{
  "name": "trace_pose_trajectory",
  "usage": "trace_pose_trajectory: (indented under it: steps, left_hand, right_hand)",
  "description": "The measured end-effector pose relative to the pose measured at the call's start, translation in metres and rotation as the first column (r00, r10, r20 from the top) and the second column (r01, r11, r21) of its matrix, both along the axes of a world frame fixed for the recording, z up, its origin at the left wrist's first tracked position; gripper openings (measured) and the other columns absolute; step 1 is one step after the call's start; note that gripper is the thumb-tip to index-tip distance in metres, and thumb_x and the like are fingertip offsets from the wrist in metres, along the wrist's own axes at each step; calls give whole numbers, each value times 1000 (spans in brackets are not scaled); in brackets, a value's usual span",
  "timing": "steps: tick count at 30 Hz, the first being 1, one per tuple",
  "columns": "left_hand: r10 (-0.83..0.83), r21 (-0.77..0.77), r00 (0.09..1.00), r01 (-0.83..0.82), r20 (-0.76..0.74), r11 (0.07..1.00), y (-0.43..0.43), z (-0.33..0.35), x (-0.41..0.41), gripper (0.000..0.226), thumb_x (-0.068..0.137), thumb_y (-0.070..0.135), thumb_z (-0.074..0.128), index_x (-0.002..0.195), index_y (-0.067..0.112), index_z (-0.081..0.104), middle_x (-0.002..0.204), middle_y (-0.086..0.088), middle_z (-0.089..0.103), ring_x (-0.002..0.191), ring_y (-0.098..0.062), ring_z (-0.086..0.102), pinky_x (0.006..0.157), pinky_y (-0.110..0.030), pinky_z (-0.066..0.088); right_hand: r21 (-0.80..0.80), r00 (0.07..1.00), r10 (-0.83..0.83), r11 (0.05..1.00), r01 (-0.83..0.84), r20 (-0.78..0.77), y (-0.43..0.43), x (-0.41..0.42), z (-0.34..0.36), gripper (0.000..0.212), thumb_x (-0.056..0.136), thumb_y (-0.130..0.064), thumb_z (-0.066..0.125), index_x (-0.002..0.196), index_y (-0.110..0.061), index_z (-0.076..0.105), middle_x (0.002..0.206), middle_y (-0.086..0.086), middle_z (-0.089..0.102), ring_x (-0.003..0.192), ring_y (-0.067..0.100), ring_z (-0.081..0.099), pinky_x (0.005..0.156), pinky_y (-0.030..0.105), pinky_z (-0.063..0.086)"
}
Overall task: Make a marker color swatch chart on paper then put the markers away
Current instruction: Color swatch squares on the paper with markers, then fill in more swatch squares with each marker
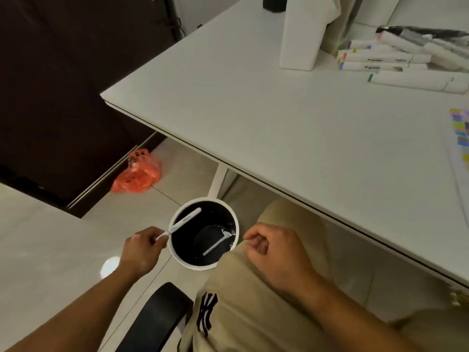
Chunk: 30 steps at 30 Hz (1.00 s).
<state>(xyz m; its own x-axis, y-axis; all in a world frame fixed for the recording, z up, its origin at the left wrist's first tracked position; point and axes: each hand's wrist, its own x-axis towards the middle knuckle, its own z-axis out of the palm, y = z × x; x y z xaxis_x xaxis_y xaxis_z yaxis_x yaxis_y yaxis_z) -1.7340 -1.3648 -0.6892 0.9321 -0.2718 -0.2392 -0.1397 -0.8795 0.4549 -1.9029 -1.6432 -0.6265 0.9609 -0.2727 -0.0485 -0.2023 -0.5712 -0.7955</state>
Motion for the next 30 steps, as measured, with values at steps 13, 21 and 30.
trace_pose_trajectory:
  steps: [13, 21, 30]
  left_hand:
    - [-30, 260, 933, 130, -358, 957, -29, -109, 33, 22, 97, 33, 60, 109, 23, 74, 108, -5, 70, 92, -21, 63, 78, -26, 48]
    - [145, -115, 888, -215, -436, 970, -7, -53, 26, 5, 91, 25, 69, 95, 27, 72, 99, -4, 74, 85, -22, 71, 71, -33, 55]
    - [-35, -463, 998, 6, -55, 887, -22, 118, -4, 15, 91, 31, 68, 105, 31, 71, 91, 7, 74, 80, -13, 69, 71, -28, 55]
  right_hand:
    - [-22, 997, -38, 999, 36, -72, -9, 17, -16, 12, 86, -34, 74, 88, -41, 64, 71, -23, 65, 77, -8, 64, 62, 4, 48]
    - [20, 995, -15, 1000, 17, -102, -9, 22, -9, 17, 85, -26, 77, 88, -38, 67, 69, -18, 66, 70, -5, 64, 60, 7, 49]
    - [117, 994, 106, 987, -108, 25, 6, 17, 77, 8, 83, -29, 75, 90, -32, 72, 79, -15, 69, 67, 4, 63, 61, 12, 49]
